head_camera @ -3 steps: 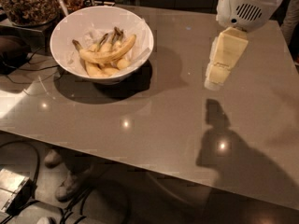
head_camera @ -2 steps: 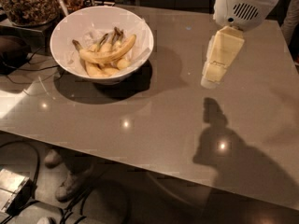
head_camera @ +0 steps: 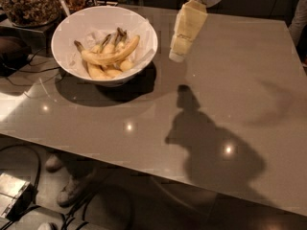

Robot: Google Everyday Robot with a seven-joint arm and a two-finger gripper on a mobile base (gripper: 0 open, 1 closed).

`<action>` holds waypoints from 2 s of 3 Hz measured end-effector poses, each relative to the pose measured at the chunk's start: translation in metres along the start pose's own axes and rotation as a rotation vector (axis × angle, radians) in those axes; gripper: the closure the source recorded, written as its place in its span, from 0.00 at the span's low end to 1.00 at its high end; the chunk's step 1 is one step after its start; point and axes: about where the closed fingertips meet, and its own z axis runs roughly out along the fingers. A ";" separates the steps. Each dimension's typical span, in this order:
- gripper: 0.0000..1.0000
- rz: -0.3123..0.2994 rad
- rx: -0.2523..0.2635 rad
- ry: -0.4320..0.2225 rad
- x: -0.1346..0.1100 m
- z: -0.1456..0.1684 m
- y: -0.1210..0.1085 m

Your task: Pick banana from white bowl

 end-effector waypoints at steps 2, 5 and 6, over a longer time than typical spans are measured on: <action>0.00 -0.021 -0.030 0.005 -0.023 0.019 -0.009; 0.00 -0.136 -0.094 0.011 -0.098 0.082 -0.032; 0.00 -0.138 -0.098 -0.016 -0.111 0.095 -0.038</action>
Offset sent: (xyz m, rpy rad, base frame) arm 0.0455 0.0584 -0.0227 -0.0370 0.0994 0.0725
